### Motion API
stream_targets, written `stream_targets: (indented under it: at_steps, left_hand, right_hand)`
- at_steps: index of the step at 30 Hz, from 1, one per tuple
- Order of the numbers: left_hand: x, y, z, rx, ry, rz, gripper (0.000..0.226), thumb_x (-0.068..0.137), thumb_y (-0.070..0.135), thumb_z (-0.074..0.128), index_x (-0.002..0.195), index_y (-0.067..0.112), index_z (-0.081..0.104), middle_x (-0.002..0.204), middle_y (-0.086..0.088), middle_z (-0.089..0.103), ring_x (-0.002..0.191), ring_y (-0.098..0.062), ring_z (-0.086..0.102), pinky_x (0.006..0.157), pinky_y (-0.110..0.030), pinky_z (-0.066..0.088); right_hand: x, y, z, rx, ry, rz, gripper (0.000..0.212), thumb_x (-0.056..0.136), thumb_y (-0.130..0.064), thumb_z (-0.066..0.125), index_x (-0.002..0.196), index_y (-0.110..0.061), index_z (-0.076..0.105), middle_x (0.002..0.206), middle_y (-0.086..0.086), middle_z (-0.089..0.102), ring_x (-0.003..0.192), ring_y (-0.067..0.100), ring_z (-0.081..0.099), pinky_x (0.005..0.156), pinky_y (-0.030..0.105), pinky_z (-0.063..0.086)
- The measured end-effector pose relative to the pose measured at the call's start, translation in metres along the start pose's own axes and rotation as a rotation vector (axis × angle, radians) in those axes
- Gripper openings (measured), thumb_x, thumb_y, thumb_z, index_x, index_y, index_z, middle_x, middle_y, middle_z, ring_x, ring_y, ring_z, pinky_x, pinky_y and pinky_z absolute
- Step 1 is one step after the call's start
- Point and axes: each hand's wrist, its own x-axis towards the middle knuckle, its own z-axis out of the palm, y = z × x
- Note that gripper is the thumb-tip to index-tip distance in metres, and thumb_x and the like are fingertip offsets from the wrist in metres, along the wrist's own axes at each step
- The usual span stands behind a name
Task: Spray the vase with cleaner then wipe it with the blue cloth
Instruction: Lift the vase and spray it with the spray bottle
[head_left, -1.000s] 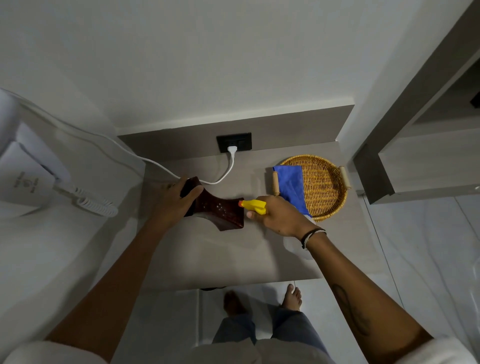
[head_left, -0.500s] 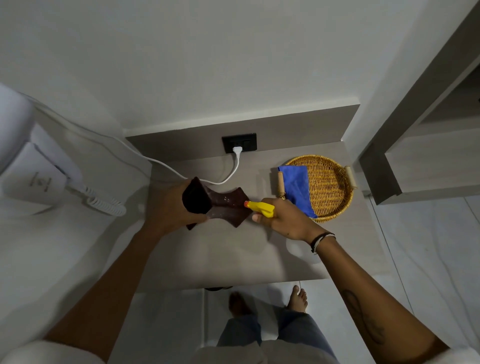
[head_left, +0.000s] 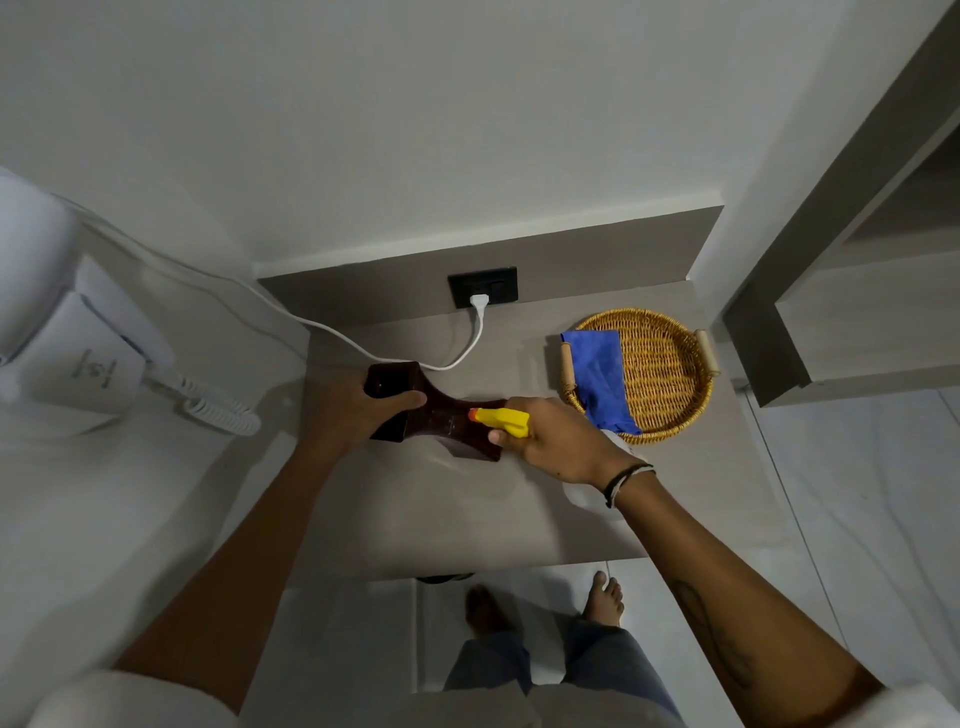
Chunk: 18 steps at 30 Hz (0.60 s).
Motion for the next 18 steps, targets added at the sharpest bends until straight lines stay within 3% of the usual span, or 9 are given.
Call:
stream_targets:
  at_steps: [2,3,4,7,11,14,16,18]
  left_hand:
    - [-0.001,0.001,0.002,0.112,0.031,0.052,0.078,0.079,0.059,0.087,0.144,0.023,0.064,0.143,-0.008,0.068,0.125,-0.027,0.068,0.098,-0.03,0.058]
    - [-0.002,0.001,0.004,0.183,0.035,0.064,0.09,0.08,0.064,0.083,0.155,0.024,0.055,0.154,-0.011,0.059,0.137,-0.031,0.06,0.112,-0.04,0.051]
    - [-0.004,0.003,0.008,0.24,0.041,0.078,0.093,0.082,0.069,0.079,0.16,0.028,0.05,0.158,-0.014,0.053,0.142,-0.034,0.054,0.117,-0.045,0.046]
    - [-0.009,0.009,0.02,0.377,0.073,0.144,0.089,0.083,0.083,0.064,0.157,0.034,0.051,0.151,-0.018,0.054,0.138,-0.036,0.054,0.111,-0.047,0.047]
    - [-0.012,0.019,0.039,0.472,-0.004,0.185,0.112,0.077,0.096,0.05,0.163,0.026,0.039,0.161,-0.018,0.042,0.146,-0.038,0.047,0.116,-0.052,0.045]
    - [-0.008,0.021,0.048,0.525,-0.125,0.227,0.14,0.06,0.099,0.063,0.168,0.02,0.022,0.171,-0.014,0.03,0.154,-0.038,0.038,0.12,-0.054,0.039]
    - [-0.004,0.022,0.048,0.628,-0.168,0.271,0.151,0.053,0.094,0.072,0.169,0.015,0.016,0.175,-0.013,0.023,0.159,-0.038,0.029,0.125,-0.056,0.033]
    - [0.002,0.022,0.045,0.701,-0.12,0.381,0.142,0.056,0.085,0.079,0.166,0.013,0.026,0.173,-0.012,0.031,0.157,-0.037,0.032,0.127,-0.055,0.031]
  right_hand:
    - [-0.001,0.006,-0.001,-0.023,0.011,0.036,0.035,0.103,-0.045,0.064,0.114,-0.012,0.068,0.099,0.008,0.075,0.093,0.029,0.072,0.081,0.047,0.059]
    - [-0.002,0.009,-0.001,-0.032,0.008,0.043,0.034,0.103,-0.045,0.064,0.109,-0.012,0.067,0.095,0.007,0.073,0.09,0.029,0.071,0.078,0.046,0.058]
    - [-0.003,0.012,-0.003,-0.051,0.004,0.047,0.032,0.103,-0.044,0.064,0.106,-0.012,0.066,0.093,0.007,0.072,0.088,0.029,0.07,0.077,0.047,0.058]
    - [-0.006,0.021,-0.006,-0.054,0.011,0.06,0.03,0.104,-0.041,0.064,0.107,-0.012,0.065,0.095,0.011,0.073,0.087,0.028,0.07,0.08,0.05,0.059]
    - [-0.006,0.032,-0.007,-0.016,0.024,0.042,0.021,0.104,-0.039,0.065,0.101,-0.018,0.062,0.09,0.002,0.068,0.081,0.021,0.066,0.075,0.044,0.055]
    - [-0.007,0.037,-0.009,0.006,0.036,0.022,0.016,0.104,-0.037,0.066,0.1,-0.022,0.061,0.088,-0.003,0.065,0.077,0.014,0.062,0.069,0.03,0.048]
    - [-0.008,0.04,-0.009,0.011,0.043,0.026,0.021,0.104,-0.037,0.066,0.106,-0.016,0.064,0.09,0.0,0.067,0.08,0.018,0.066,0.071,0.033,0.051]
    - [-0.009,0.04,-0.01,0.013,0.046,0.029,0.023,0.104,-0.037,0.066,0.109,-0.014,0.066,0.093,0.005,0.071,0.084,0.023,0.069,0.077,0.042,0.056]
